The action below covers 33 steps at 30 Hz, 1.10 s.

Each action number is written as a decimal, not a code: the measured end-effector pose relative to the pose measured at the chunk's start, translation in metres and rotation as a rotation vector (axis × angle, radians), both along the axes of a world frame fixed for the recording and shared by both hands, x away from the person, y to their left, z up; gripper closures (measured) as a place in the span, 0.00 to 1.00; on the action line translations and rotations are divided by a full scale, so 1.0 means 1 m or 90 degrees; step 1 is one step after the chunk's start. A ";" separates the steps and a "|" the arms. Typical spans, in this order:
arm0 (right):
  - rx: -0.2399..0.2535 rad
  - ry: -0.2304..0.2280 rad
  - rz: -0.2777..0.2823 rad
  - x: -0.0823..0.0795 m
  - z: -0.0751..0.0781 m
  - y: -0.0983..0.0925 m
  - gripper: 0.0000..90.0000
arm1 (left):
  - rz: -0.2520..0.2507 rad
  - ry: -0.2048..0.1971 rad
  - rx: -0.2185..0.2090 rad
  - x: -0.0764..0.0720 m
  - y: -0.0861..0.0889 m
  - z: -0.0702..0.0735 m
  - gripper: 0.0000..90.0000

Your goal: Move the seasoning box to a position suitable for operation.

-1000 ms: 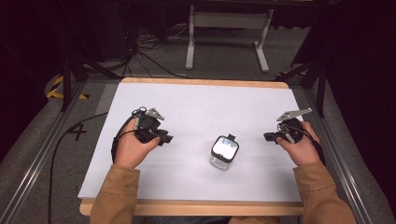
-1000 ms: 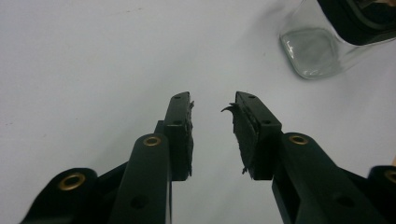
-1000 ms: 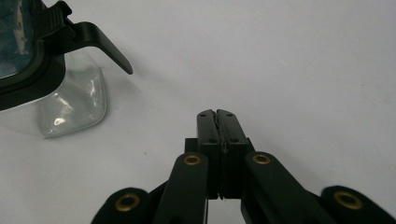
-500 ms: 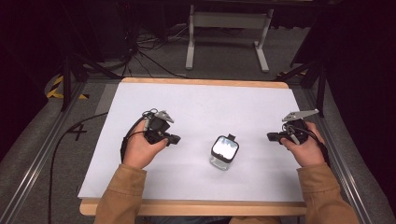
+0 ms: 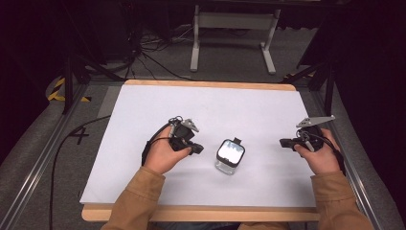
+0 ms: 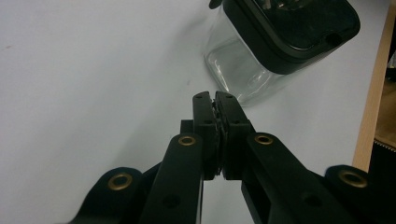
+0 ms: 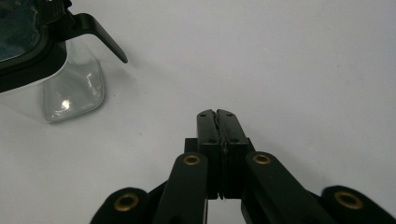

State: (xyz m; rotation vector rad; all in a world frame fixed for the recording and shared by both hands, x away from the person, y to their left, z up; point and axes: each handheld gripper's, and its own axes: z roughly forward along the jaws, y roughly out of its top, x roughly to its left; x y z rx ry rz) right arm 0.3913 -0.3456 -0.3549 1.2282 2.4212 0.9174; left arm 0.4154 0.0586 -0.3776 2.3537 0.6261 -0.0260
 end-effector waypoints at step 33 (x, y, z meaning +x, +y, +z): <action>0.007 0.010 -0.001 0.000 -0.004 -0.002 1.00 | -0.042 0.016 0.047 -0.003 -0.044 -0.028 1.00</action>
